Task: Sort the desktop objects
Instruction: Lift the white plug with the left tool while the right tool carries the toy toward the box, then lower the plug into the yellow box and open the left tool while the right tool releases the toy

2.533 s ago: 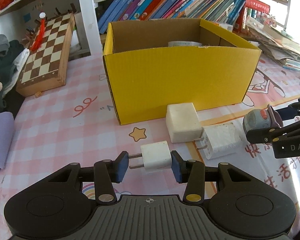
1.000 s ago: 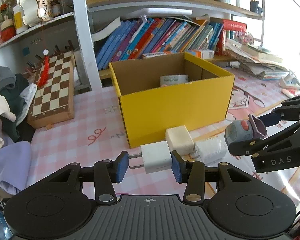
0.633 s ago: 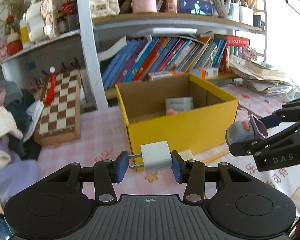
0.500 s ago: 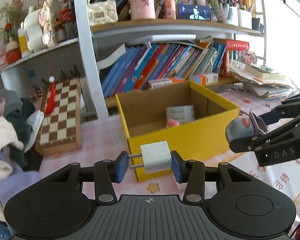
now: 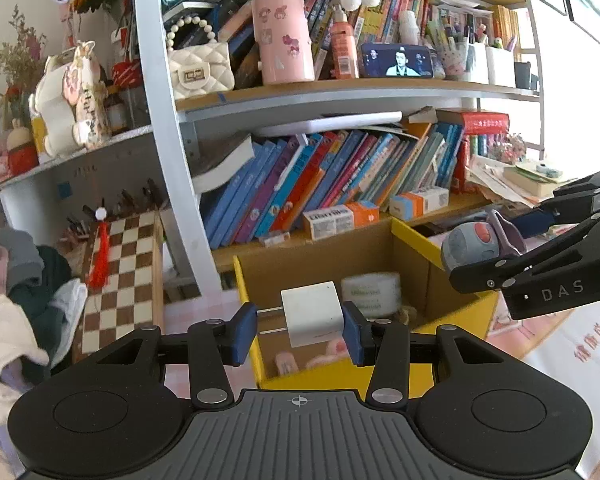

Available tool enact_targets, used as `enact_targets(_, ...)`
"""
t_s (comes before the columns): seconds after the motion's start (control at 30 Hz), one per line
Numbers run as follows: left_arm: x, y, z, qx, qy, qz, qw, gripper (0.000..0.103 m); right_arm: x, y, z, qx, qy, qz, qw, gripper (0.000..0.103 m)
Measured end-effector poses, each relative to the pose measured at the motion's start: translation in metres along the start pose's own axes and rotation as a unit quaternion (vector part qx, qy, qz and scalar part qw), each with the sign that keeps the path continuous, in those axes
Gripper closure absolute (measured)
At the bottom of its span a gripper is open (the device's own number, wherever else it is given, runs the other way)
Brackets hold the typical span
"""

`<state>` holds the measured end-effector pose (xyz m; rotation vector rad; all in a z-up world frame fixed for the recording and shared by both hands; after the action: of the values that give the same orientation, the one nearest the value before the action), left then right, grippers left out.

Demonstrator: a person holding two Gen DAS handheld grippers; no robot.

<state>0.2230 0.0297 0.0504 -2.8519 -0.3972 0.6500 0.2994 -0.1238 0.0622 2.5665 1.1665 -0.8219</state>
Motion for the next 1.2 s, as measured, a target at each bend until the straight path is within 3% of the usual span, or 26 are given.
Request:
enact_targets(0.33, 0.041, 0.014, -0.020, 0.018, -0.010, -0.014, 0.9997, 0.059, 0.033, 0.030, -0.030, -0.024, 0.012, -0.018, 0.999, 0.044)
enact_targets(0.6, 0.082, 0.032, -0.015, 0.040, -0.061, -0.014, 0.9972, 0.059, 0.069, 0.047, -0.052, -0.034, 0.009, -0.045, 0.998, 0.044)
enact_targets(1.2, 0.134, 0.058, 0.000, 0.061, -0.148, 0.010, 0.9870, 0.059, 0.183, 0.051, -0.059, -0.035, -0.093, -0.131, 0.986, 0.044)
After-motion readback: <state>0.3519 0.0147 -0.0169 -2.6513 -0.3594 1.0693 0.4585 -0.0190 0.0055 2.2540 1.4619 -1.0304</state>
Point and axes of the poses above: each gripper's, at about its wrist camera, not at the fingertips, and x roughly the way its jaws point, y to its right, z to its underside, the point moved 2 cm from there along x, roughly the way its jaws point, and after that the axes turned 14 degrees about -z, right-handed, at the moved point
